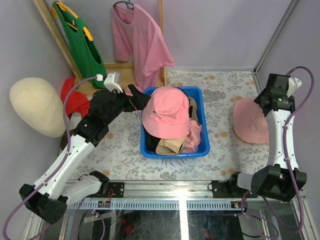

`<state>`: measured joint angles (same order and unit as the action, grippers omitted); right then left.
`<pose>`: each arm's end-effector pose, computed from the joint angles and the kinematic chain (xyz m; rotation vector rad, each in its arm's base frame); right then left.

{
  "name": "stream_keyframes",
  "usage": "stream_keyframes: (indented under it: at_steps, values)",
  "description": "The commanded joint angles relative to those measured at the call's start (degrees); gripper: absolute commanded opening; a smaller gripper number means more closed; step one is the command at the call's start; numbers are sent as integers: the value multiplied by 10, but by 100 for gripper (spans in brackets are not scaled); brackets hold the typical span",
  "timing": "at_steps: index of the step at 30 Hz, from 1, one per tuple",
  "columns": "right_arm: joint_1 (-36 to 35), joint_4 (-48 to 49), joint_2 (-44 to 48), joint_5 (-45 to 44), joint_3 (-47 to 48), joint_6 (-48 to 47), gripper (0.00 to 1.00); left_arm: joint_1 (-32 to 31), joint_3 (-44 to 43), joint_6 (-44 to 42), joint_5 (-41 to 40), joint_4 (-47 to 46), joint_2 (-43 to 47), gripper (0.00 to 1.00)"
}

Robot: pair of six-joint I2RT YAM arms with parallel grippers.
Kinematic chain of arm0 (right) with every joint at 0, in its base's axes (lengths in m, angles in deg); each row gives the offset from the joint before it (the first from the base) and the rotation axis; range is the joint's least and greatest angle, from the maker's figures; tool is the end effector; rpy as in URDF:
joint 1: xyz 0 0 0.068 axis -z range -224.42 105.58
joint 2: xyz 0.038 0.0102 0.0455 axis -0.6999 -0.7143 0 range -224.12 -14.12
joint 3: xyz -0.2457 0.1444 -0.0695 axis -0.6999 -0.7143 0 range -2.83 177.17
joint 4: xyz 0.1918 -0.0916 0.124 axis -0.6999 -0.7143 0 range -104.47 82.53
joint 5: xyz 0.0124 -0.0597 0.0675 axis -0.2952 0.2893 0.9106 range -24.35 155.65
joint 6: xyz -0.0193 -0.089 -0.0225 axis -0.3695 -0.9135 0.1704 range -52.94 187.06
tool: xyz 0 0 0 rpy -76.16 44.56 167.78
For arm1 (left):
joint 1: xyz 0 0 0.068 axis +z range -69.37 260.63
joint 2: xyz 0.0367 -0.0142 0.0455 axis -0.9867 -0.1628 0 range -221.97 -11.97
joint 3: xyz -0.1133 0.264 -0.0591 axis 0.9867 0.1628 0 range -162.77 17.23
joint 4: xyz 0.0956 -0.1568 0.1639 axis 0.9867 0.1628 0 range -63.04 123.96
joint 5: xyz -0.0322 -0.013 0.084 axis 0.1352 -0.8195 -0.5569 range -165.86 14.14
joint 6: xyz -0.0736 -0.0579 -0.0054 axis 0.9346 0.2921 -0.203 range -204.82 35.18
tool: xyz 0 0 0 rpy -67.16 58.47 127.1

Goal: Stack the hats
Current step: Place the hat on the hat stand.

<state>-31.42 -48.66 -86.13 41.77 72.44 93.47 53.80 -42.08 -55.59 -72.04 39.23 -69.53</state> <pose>0.2613 -0.0956 0.3646 0.9450 1.9724 -0.3330 0.2201 -0.1176 0.3921 0.0123 1.8183 -0.7637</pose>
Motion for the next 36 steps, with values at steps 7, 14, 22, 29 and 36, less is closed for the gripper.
stream_keyframes:
  at_steps: [7, 14, 22, 29, 36]
  values:
    - [21, -7, -19, 0, 34, 12, 67, 12, 8, -2, 14, -49, 0, 100]
    - [29, -11, -34, 6, 38, 11, 76, 17, 6, -1, 17, -53, -7, 100]
    - [35, -5, -45, 32, 41, 15, 100, 19, 9, 3, 18, -59, -11, 100]
    - [37, -6, -57, 46, 31, 18, 100, 24, 15, 5, 18, -62, -9, 100]
    - [38, -14, -65, 79, 43, 15, 99, 27, 10, 6, 16, -60, -6, 100]
